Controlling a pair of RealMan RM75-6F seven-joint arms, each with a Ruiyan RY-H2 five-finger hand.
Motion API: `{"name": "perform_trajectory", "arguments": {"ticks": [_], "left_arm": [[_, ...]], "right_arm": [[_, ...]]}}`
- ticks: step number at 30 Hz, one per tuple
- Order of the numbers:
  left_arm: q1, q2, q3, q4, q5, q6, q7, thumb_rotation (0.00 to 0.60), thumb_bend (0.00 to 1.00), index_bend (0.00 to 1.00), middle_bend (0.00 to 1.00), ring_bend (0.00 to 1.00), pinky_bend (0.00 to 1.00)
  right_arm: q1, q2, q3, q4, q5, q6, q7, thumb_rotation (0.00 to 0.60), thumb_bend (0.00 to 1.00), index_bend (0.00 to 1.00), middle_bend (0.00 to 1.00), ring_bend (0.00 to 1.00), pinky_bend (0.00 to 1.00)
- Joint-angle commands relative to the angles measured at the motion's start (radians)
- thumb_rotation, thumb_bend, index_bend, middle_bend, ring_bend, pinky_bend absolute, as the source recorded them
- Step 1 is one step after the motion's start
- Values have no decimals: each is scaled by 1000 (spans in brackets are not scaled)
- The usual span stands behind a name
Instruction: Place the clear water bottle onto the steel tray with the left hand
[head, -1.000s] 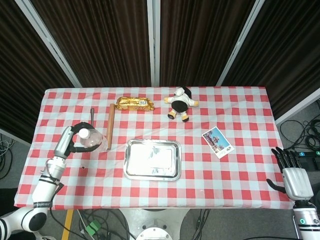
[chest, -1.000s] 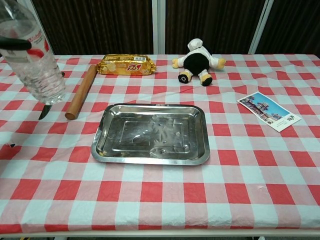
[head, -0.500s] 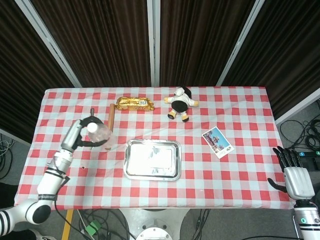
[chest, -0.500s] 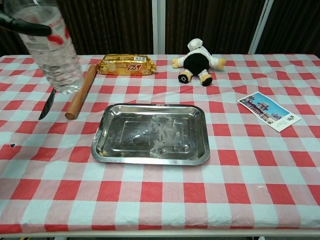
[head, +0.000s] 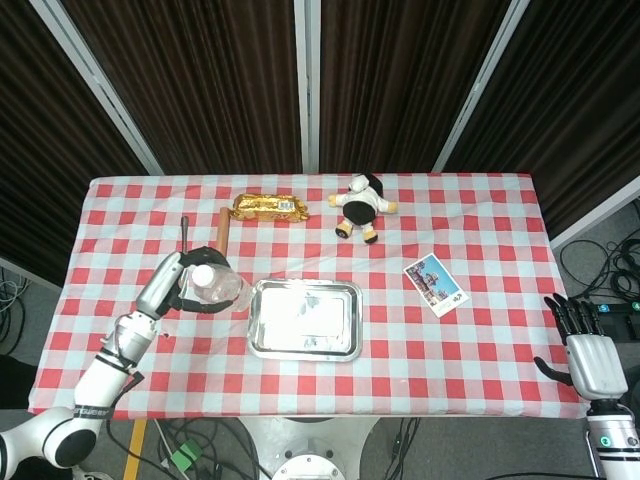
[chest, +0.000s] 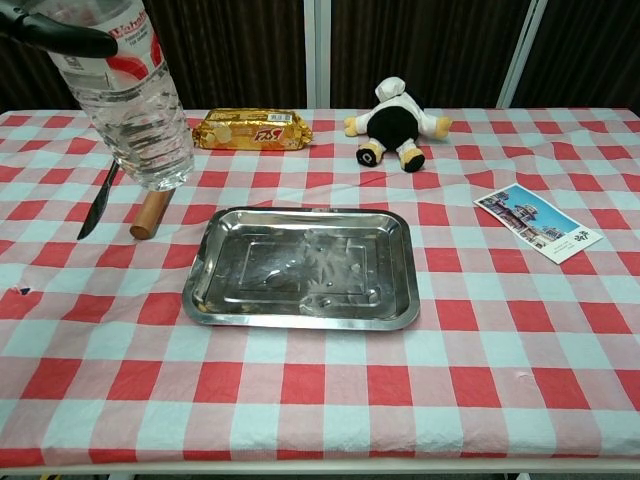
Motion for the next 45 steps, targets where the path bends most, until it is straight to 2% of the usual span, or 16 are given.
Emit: {"name": "perform_trajectory", "arguments": {"ticks": [1,5,9,17,22,32,36,42,45], "left_arm": [[13,25,-9,132,-176,-13,8,600,260,628,656,515,530],[14,23,5,116,-153,-25,1,600,260,628,656,515,530],[-9,-20,14,86,-117,-37,0,600,260,628,656,515,529],[-90,-188,7,58,-140,-64,39,600,260,628,656,515,529],[-127,-311,27,120,-147,-66,83,600,260,628,656,515,528],[-110,-453,57,235,-146,-7,91,600,260,627,656,515,526],[-106,-515,76,311,-98,29,101,600,260,627,656,515,526],[-92,-568,95,397,-50,64,76,600,259,616,649,514,522],[-88,-575,100,417,-36,63,59,600,243,563,602,486,498]], "right_arm": [[1,0,-2,1,-1,-3,0,600,110,65,45,0,0],[2,-4,-4,1,-3,-5,-7,600,110,65,45,0,0],[-1,-2,-3,-5,-9,9,-10,600,110,65,45,0,0],[2,-3,-3,-3,0,-7,-12,600,111,65,44,0,0],[-1,-2,4,-1,8,-1,-7,600,112,65,45,0,0],[3,-7,6,10,22,-22,-10,600,112,65,44,0,0],[4,-6,10,10,30,-27,-6,600,113,65,44,0,0],[6,-5,13,14,39,-37,0,600,113,65,44,0,0],[7,-7,13,15,40,-41,-3,600,113,65,44,0,0]]}}
